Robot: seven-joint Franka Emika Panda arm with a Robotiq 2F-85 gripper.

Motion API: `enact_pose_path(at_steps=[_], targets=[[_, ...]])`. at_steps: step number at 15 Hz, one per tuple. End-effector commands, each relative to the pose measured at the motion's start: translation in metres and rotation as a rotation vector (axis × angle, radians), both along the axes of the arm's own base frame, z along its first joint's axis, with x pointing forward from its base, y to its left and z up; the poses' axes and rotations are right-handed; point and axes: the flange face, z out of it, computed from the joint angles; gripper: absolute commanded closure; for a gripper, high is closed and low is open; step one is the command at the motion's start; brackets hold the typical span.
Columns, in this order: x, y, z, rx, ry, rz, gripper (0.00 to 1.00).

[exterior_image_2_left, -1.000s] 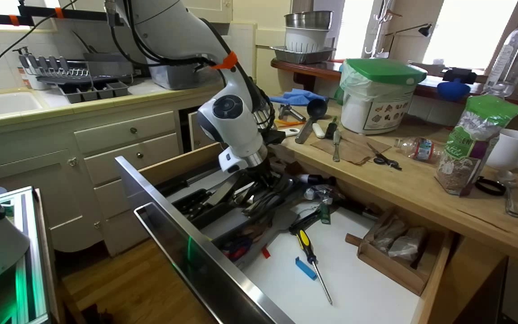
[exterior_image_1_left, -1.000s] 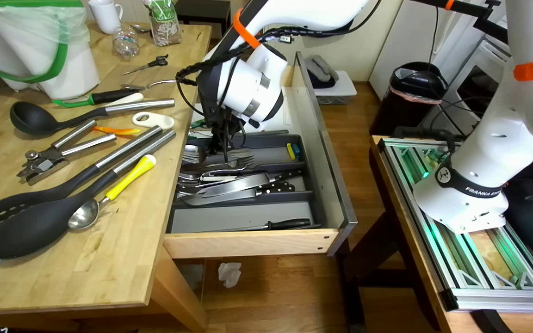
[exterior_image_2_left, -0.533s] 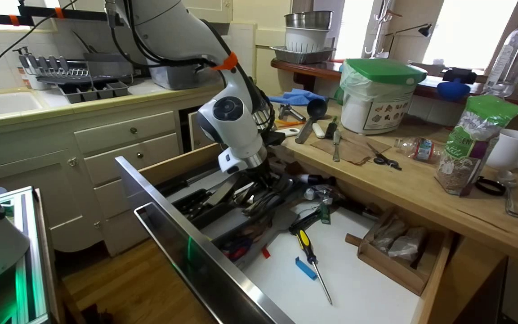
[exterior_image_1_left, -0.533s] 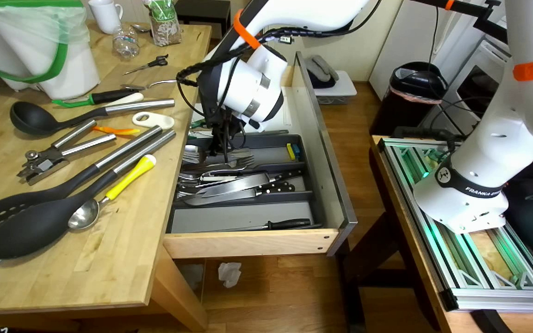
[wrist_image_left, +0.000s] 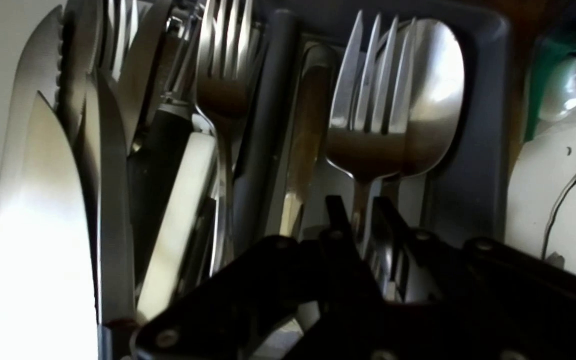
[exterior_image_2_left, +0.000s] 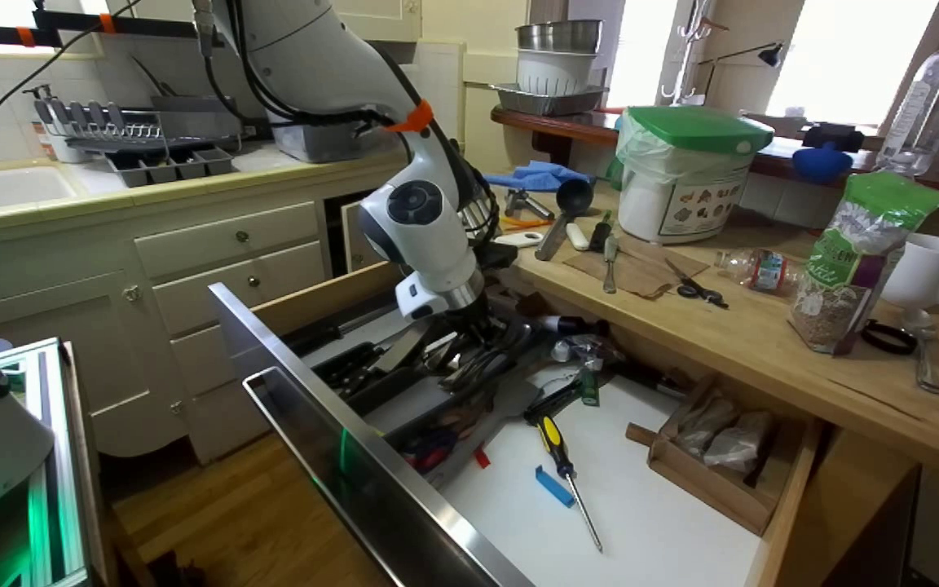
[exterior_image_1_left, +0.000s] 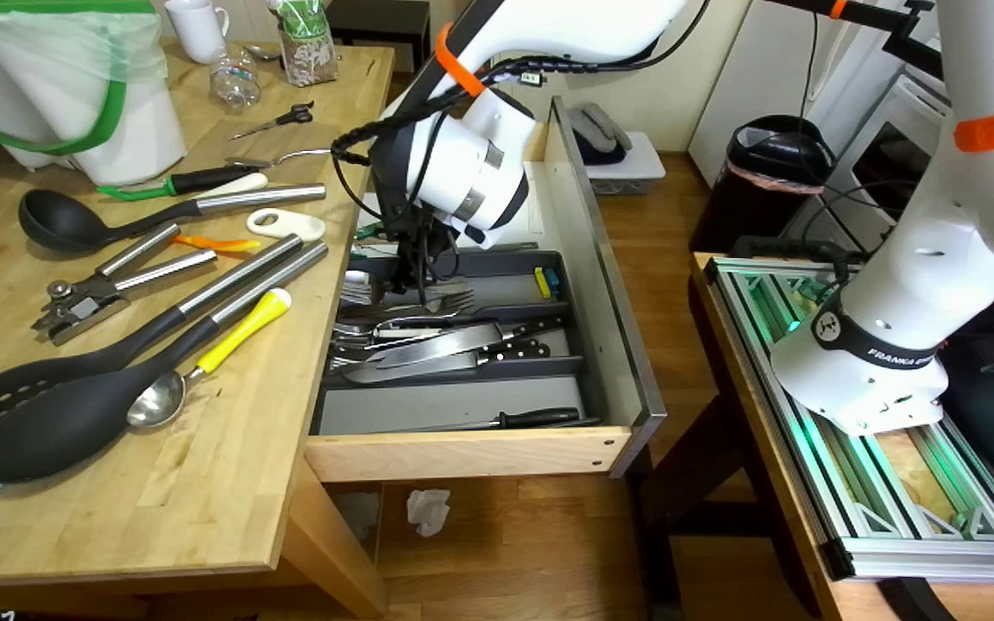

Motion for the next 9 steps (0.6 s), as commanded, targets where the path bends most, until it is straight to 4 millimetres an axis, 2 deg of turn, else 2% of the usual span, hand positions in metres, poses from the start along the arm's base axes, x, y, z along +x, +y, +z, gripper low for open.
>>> enact_pose_path(at_steps=[1,9], targets=[[0.0042,-0.0046,-0.0057,0.027,-0.012,-0.02,0.77],[0.01,-0.0045,-0.0062,0.034,-0.024,-0.013,0.72]])
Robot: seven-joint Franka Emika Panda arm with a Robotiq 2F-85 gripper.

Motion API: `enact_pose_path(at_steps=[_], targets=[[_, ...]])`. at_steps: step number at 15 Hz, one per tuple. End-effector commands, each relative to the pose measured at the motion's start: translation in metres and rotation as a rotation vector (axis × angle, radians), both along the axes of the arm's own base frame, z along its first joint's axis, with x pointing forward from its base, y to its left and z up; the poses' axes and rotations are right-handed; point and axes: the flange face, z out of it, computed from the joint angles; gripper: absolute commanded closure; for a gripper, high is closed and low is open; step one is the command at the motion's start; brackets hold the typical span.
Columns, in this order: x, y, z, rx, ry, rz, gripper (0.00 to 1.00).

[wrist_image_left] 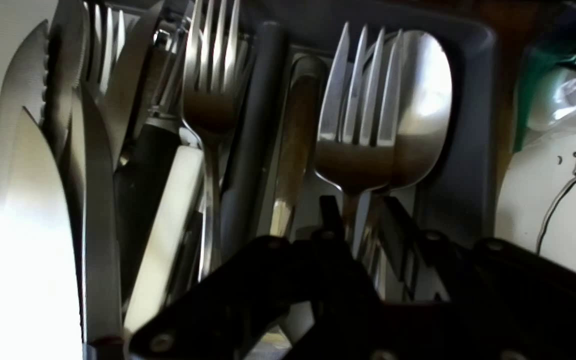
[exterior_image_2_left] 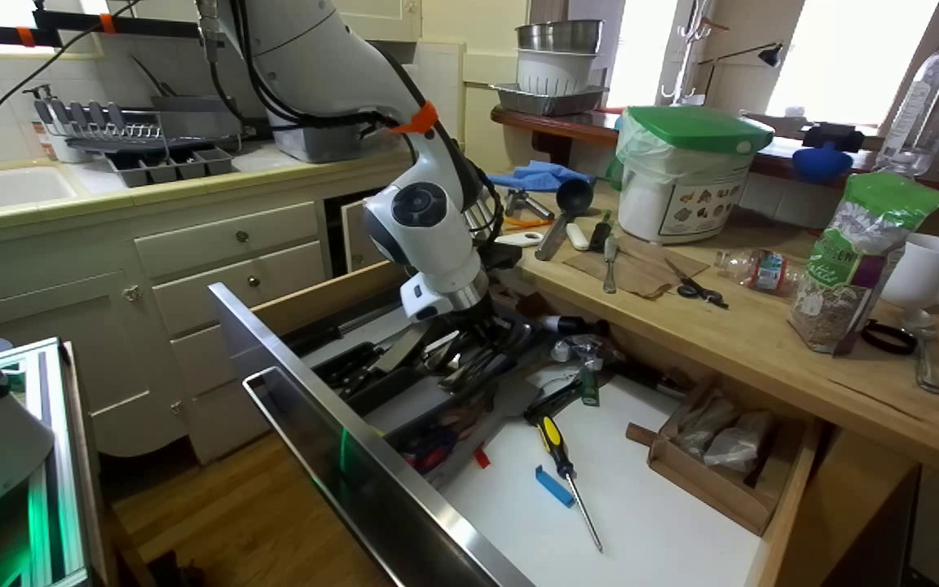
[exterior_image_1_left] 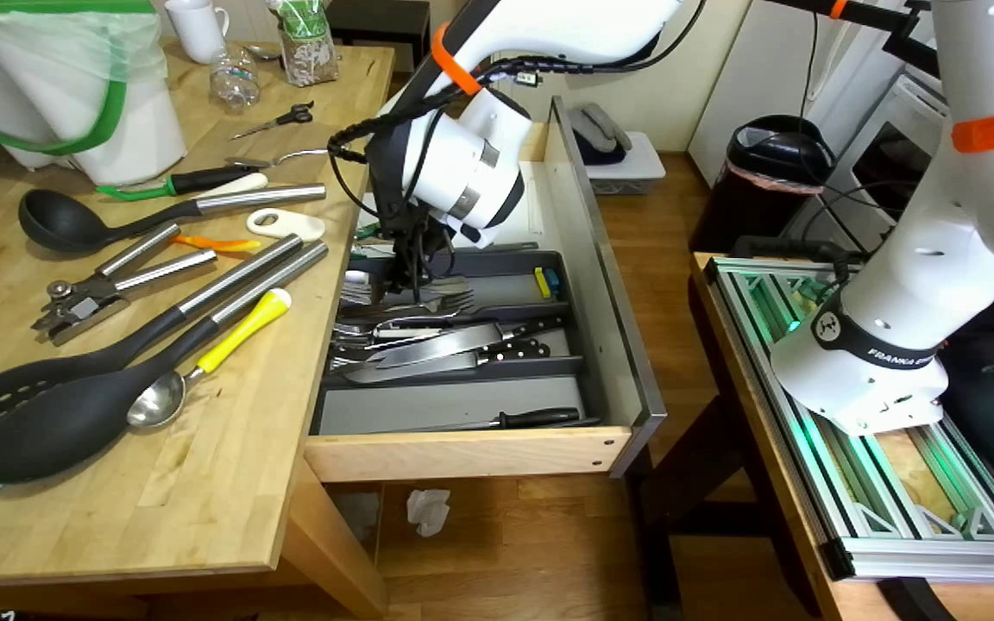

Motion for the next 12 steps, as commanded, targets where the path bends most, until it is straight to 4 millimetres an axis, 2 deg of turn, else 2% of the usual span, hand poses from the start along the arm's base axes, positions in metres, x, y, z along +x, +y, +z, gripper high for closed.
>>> enact_pose_path(at_steps=[1,12], targets=[[0.0037,0.0001,-0.0063,0.032,-0.009,-0.005,0.71],[0.0014,0.0042,-0.0127,0.055,0.006,-0.028,0.78]])
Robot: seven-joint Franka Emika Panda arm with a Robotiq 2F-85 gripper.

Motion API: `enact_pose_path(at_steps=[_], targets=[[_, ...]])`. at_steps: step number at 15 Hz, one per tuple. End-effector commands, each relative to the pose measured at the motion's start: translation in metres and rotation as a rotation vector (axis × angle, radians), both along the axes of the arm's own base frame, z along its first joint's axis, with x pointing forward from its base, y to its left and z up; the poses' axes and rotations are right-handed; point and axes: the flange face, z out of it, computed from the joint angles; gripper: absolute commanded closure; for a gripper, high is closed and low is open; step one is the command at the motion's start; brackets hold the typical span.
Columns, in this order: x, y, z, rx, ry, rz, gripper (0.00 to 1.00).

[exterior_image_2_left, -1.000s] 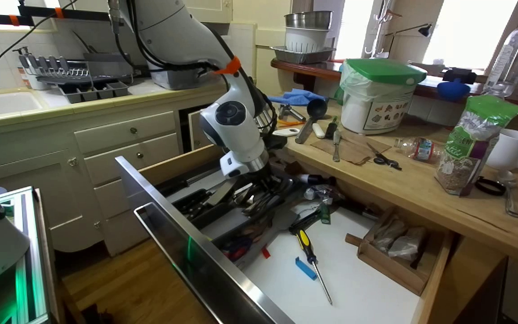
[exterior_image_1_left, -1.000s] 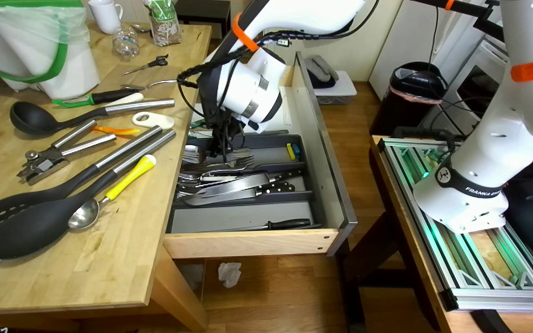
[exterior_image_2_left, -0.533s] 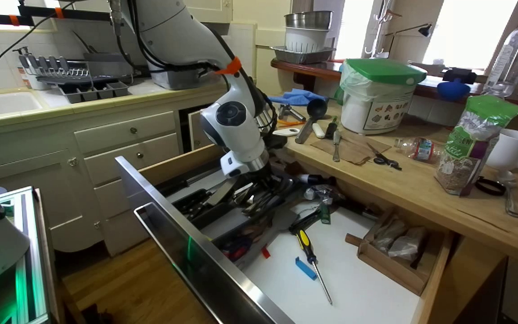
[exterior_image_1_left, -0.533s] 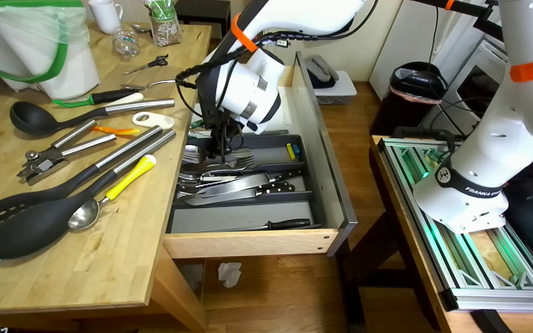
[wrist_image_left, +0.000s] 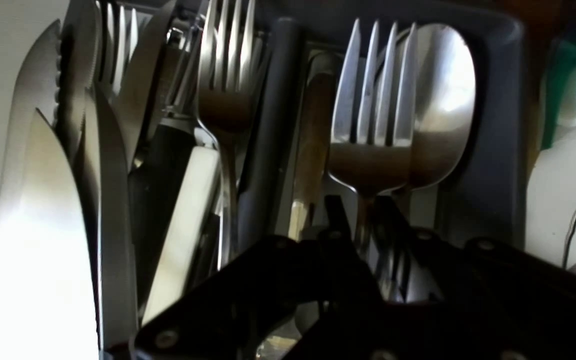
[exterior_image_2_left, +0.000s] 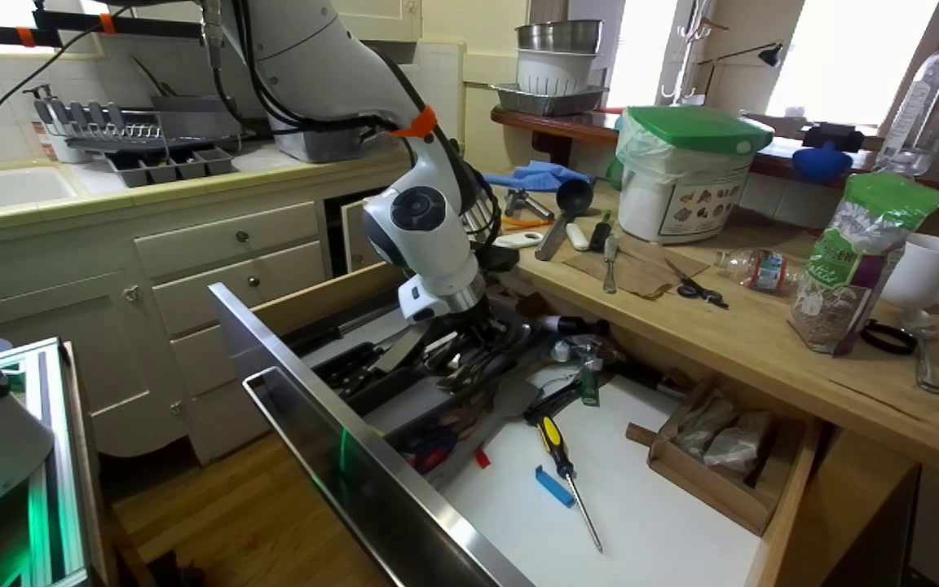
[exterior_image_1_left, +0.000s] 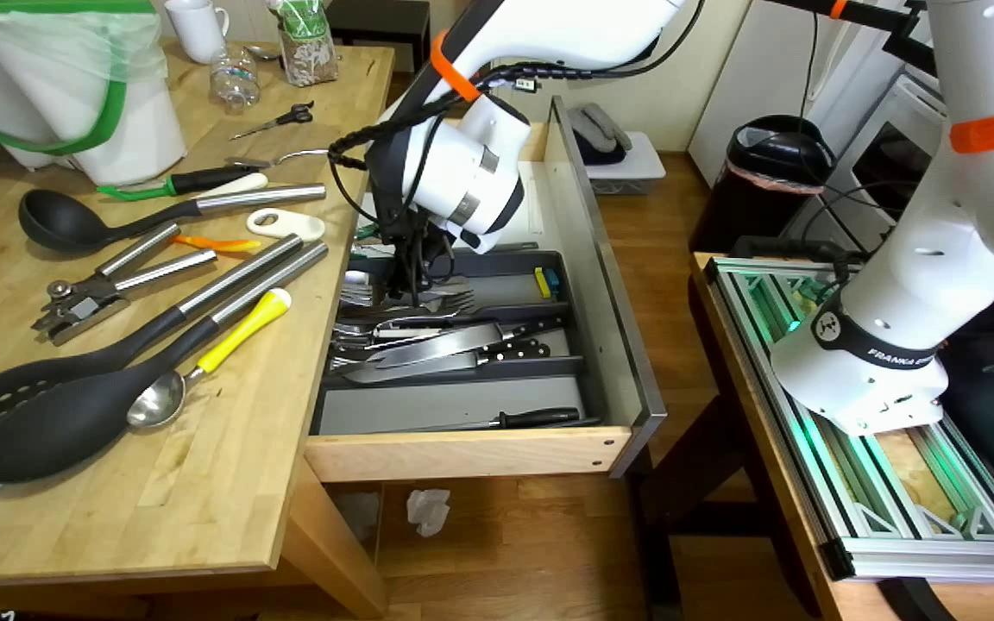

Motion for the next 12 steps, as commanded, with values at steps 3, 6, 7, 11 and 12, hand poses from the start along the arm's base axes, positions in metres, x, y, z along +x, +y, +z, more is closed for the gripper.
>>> enact_pose_path(at_steps=[3,6,7,11,12], targets=[[0.0011,-0.0023,-0.008,0.042,0.001,-0.029,0.77],[0.0005,-0.0012,-0.0101,0.05,0.007,-0.036,0.77],[0.0001,-0.0007,-0.0109,0.052,0.009,-0.039,0.78],[-0.001,-0.0019,-0.0118,0.054,0.01,-0.046,0.96],[-0.0012,-0.0043,-0.0099,0.052,0.006,-0.051,1.0]])
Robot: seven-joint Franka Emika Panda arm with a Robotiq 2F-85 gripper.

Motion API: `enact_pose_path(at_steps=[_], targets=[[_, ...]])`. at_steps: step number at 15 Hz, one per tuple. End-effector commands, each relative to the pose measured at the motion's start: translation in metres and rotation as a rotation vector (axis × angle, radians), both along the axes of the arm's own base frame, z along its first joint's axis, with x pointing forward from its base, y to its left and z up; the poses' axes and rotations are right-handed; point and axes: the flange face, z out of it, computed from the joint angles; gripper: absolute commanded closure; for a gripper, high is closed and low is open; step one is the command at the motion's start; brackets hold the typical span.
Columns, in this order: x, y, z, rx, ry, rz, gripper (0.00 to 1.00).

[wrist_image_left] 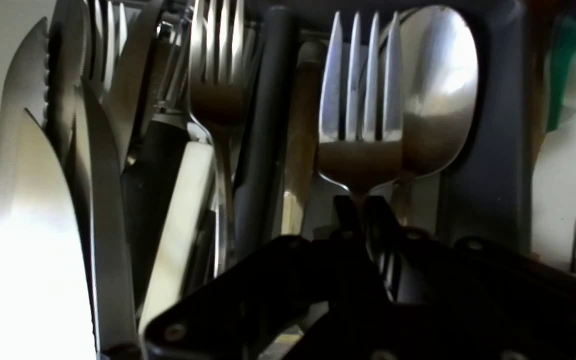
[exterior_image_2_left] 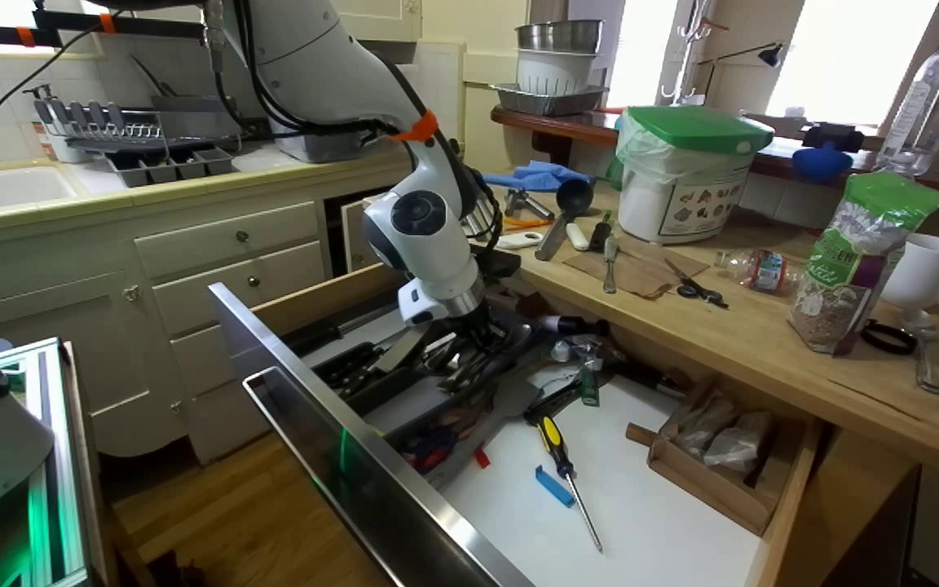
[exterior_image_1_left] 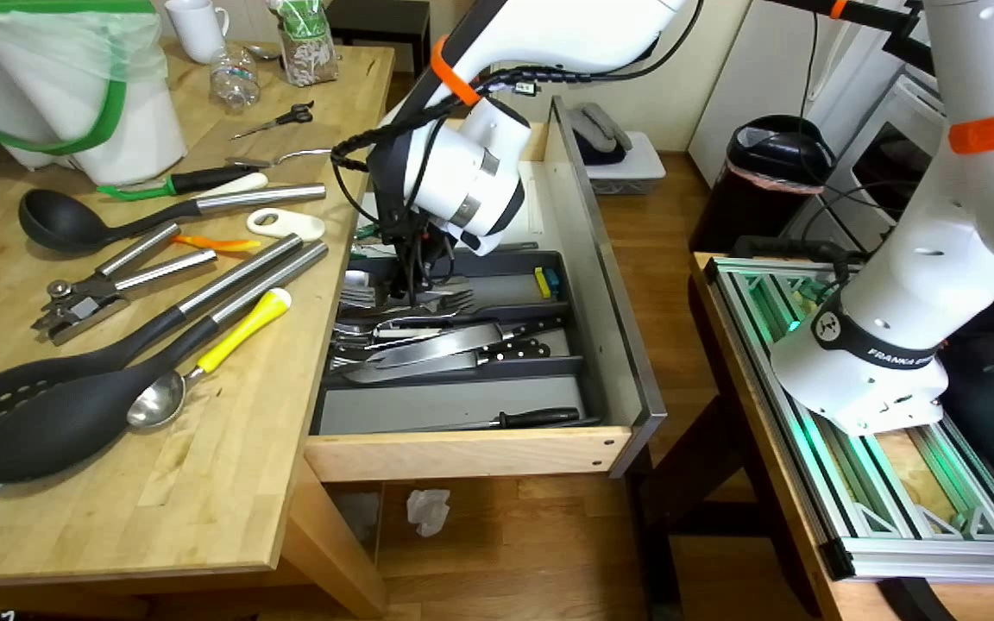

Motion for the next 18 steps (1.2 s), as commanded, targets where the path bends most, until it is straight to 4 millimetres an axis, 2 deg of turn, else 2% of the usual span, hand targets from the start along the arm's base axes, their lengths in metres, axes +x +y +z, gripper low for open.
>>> enact_pose_path(at_steps=[1,10,12,14,18], targets=[[0.001,-0.003,-0.003,0.035,-0.007,-0.02,0.99],[-0.009,0.019,0.024,0.046,-0.051,-0.011,0.98],[-0.017,0.025,0.027,0.055,-0.043,-0.009,0.98],[-0.028,0.032,0.028,0.055,-0.029,0.04,0.98],[-0.05,0.048,0.032,0.046,-0.022,0.265,0.98]])
